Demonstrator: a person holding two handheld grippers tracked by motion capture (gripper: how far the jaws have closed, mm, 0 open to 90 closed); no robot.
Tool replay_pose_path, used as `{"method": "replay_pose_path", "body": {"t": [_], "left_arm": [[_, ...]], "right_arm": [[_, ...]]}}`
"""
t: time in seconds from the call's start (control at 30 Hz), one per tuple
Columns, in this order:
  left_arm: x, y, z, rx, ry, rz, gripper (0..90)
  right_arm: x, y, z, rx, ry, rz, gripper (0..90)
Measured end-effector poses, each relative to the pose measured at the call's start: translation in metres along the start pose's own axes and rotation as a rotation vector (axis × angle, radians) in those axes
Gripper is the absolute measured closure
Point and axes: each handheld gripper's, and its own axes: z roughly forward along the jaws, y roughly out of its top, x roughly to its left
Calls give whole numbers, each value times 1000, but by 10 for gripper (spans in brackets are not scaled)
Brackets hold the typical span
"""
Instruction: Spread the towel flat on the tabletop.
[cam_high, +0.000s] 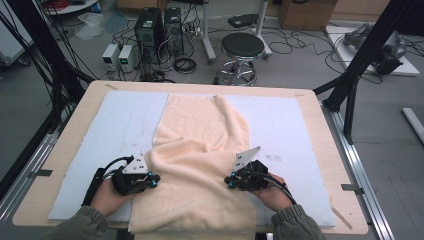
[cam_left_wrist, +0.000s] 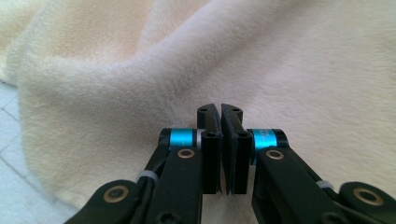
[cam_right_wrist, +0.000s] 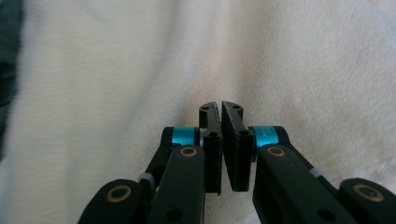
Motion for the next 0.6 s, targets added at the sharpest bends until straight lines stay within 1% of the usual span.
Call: {"method": "replay_pose_path", "body": {"t": [0.03, 0.1, 0.13, 0.17, 0.27, 0.3, 0.33, 0.37, 0.4, 0.47, 0.5, 0.53, 0.57, 0.6], "left_arm": [[-4, -1, -5, -15, -3, 2, 863], [-15, -3, -18, -39, -6, 7, 864], [-20, -5, -24, -41, -10, 17, 864], [-26, -7, -29, -50, -14, 18, 865], [-43, -13, -45, -74, -42, 27, 864], [-46, -13, -48, -81, -50, 30, 864], [-50, -12, -53, -92, -55, 41, 863], [-51, -11, -56, -106, -53, 36, 857], [-51, -8, -59, -113, -43, 36, 844], [-46, -4, -60, -136, -22, 41, 797], [-41, -1, -59, -150, -2, 34, 768], [-36, 1, -57, -157, 20, 32, 722], [-30, 3, -53, -161, 34, 32, 690], [-24, 4, -50, -165, 47, 29, 681]], "right_arm": [[5, 0, -4, -5, 2, -2, 868], [17, -1, -14, -33, 4, -12, 868], [22, -3, -18, -47, 3, -16, 867], [27, -6, -22, -52, 1, -21, 868], [45, -13, -30, -52, 29, -33, 864], [53, -14, -33, -61, 49, -42, 858], [58, -14, -36, -70, 60, -51, 851], [65, -13, -41, -92, 73, -62, 824], [67, -12, -45, -109, 60, -71, 793], [65, -8, -53, -138, 13, -85, 742], [62, -7, -56, -147, -9, -81, 723], [54, -4, -60, -159, -51, -78, 715], [47, -1, -62, -162, -73, -75, 708], [38, 1, -63, -165, -97, -73, 697]]}}
